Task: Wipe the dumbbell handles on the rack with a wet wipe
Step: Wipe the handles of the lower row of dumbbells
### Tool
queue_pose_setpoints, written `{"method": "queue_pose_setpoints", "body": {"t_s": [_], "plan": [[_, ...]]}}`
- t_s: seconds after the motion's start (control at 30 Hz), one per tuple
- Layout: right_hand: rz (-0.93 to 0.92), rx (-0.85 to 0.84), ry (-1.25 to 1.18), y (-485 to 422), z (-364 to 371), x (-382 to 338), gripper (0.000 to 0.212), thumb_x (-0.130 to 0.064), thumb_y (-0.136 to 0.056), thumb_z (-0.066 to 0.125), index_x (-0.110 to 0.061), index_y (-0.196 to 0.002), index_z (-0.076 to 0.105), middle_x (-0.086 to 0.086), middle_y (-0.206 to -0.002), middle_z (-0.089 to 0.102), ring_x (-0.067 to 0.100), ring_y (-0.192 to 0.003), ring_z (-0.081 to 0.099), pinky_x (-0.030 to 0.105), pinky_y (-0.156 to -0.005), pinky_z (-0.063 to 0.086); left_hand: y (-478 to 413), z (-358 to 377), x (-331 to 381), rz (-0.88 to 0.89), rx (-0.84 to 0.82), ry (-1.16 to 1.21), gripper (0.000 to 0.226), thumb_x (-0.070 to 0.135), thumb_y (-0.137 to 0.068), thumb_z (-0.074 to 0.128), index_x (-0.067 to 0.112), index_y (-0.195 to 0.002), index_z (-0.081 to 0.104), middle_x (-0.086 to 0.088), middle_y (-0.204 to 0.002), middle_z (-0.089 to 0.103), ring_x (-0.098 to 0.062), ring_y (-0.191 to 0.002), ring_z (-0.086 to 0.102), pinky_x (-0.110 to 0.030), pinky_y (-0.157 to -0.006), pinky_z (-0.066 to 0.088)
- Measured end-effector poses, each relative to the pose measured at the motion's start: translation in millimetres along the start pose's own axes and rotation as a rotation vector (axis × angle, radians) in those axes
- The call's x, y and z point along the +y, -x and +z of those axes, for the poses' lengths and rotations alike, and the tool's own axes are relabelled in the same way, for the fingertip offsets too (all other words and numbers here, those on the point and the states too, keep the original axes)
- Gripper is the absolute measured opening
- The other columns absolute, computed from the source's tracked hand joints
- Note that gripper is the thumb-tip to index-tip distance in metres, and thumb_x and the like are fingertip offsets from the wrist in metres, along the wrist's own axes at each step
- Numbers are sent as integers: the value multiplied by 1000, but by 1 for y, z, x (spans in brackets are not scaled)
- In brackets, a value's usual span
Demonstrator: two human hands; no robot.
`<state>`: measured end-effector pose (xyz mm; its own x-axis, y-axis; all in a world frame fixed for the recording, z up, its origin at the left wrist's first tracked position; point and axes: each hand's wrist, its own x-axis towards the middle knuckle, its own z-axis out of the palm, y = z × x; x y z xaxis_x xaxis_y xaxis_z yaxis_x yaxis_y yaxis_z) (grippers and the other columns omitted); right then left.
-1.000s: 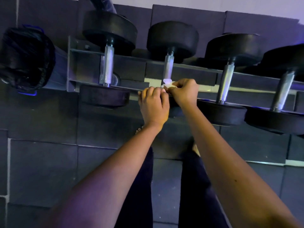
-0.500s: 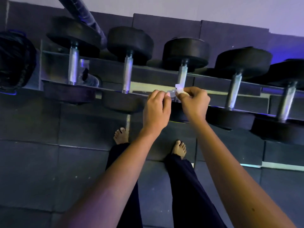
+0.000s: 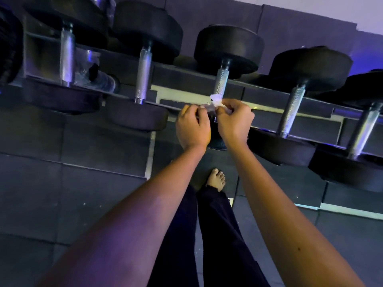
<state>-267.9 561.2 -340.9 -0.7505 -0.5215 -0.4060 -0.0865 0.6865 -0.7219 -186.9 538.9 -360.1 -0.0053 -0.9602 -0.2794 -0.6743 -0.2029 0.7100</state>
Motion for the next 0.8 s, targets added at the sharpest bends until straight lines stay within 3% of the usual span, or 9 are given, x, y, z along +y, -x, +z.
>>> {"method": "queue_pose_setpoints", "body": {"t_s": [0.23, 0.43, 0.57, 0.8], "plan": [[31, 25, 59, -8, 7, 2, 13, -7, -82, 69, -5, -93, 75, -1, -77, 65, 9, -70, 58, -1, -54, 33, -7, 0, 2, -151, -93, -109, 22, 31, -90, 50, 18, -96, 66, 1, -114, 58, -23, -101, 56, -33, -72, 44], [146, 23, 0, -26, 2, 4, 15, -11, -79, 77, -6, -92, 76, 1, -80, 69, -2, -63, 54, 1, -50, 37, -16, -2, 9, -564, -97, -13, 35, 43, -93, 39, 20, -100, 65, -9, -110, 63, -27, -93, 55, -32, -71, 39], [95, 86, -53, -48, 2, -9, 17, -15, -76, 78, -8, -92, 77, 1, -76, 69, 1, -64, 54, 8, -56, 40, -16, -3, 10, -564, -84, 25, 28, 42, -91, 41, 25, -90, 63, -9, -104, 65, -29, -93, 60, -37, -79, 50], [78, 101, -60, -74, 3, -24, 9, -13, -78, 76, -9, -86, 75, -6, -69, 63, -6, -55, 47, 4, -52, 35, -13, -4, 12, -524, -96, 74, 26, 35, -93, 43, 24, -75, 58, -7, -89, 63, -26, -82, 59, -30, -65, 38]]}}
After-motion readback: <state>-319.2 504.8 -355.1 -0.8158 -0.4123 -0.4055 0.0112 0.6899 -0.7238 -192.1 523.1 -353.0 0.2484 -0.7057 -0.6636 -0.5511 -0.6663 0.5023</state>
